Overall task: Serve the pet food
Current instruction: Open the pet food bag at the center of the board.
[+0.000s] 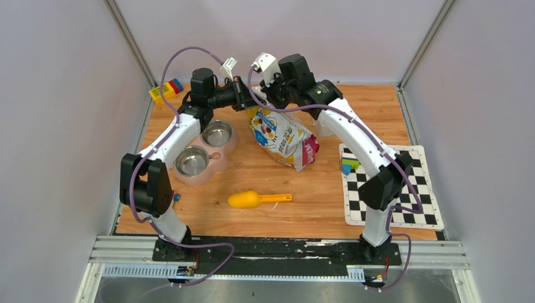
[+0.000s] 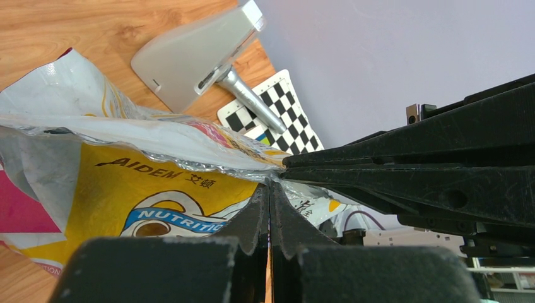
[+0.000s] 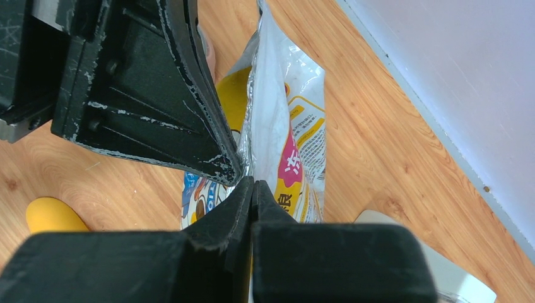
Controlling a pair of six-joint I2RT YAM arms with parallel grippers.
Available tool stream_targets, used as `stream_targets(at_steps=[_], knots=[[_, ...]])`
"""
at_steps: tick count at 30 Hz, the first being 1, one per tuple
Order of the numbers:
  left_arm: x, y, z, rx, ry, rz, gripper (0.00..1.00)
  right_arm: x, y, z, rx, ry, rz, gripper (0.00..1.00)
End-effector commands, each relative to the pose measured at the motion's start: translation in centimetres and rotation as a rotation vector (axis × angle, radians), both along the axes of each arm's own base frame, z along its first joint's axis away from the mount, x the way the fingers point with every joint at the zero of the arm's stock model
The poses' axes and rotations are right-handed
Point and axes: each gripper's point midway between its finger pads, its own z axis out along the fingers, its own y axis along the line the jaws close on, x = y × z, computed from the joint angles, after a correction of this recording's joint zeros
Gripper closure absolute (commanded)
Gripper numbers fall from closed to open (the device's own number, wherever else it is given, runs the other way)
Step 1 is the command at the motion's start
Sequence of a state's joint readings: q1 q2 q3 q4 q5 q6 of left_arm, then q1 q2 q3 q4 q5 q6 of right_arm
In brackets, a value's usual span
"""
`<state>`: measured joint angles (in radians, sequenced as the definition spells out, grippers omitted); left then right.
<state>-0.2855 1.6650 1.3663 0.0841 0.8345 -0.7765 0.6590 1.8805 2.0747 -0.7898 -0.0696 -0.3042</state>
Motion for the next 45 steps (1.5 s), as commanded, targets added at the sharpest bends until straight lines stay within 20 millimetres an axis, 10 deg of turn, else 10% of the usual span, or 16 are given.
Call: stream_targets(at_steps=[1,34,40,45], knots=[[-1.6,0.0,4.0,-0.02,-0.122,-0.03,1.0,0.6,0.0,1.3,0.022,-0.054,-0.023,1.0],[-1.8,0.2,4.3,-0.008,-0.138,-0.028,1.0,0.7,0.0,0.3,0.004,-0.042,-0.019,1.0],[-2.0,0.1,4.5,-0.024,-0.134,-0.042,0.65,0.8,-0.1,0.2,0.004,-0.04,-0.022,1.0],[-2.4,-0.2,4.9,-0.058,-0.147,-0.07,0.56,0.8,0.0,0.3,0.008,-0.043,-0.028,1.0]])
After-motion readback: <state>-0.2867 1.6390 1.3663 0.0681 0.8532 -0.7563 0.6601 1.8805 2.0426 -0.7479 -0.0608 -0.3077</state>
